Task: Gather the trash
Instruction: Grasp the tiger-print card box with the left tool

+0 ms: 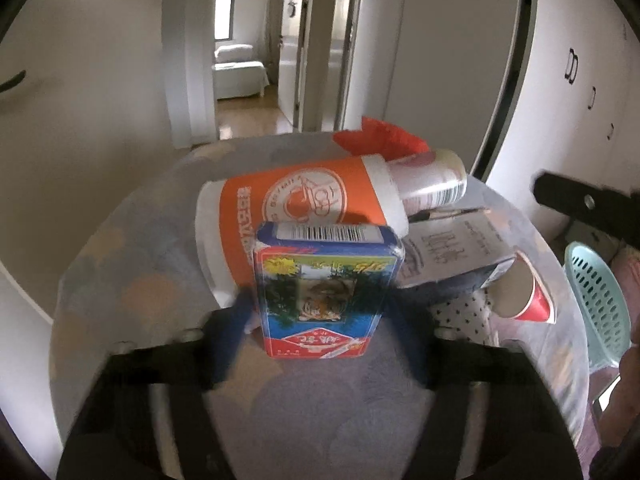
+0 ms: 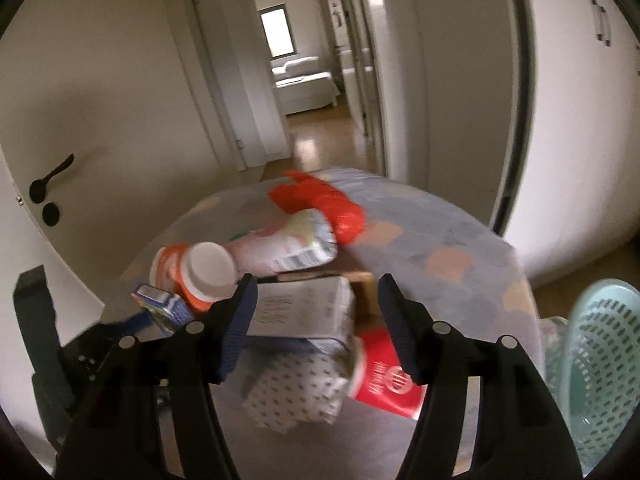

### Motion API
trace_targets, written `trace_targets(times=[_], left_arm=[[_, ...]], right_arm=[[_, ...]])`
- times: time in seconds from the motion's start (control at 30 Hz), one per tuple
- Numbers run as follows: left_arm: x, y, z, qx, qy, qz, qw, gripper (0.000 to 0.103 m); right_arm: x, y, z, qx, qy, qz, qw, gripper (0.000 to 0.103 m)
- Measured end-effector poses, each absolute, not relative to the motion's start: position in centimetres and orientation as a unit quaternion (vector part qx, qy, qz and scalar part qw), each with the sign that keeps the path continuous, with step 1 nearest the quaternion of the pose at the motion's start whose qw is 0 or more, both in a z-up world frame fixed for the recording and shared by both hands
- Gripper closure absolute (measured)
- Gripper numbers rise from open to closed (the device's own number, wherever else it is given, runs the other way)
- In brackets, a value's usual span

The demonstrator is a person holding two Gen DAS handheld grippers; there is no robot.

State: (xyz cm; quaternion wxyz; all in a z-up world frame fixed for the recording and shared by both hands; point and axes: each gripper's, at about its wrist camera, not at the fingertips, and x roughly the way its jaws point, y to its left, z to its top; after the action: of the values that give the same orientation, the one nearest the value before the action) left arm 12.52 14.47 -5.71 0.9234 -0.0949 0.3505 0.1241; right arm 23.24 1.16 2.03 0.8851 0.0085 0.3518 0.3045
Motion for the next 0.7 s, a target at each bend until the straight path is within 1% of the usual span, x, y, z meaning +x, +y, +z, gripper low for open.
trace_targets(times=[0.17,0.37,0.7], left_arm=[[10.2,16.0,-5.8,-0.108,0.344,0.119,0.925,0.044],[5.8,20.0,-4.6,-0.141,0.325,0.125,0.927,0.044],[2.4,25.5,-3.7,-0.16,0.308,0.183,0.92,0.044]], right_arm=[[23.5,4.3,1.3,-0.002,0.363,0.325,0.873,0.044],[23.0,8.2,0.7,0.001,0.378,0.369,0.849,0.044],[20.9,11.9,-0.6,0.013,0.407,0.416,0.813,0.044]])
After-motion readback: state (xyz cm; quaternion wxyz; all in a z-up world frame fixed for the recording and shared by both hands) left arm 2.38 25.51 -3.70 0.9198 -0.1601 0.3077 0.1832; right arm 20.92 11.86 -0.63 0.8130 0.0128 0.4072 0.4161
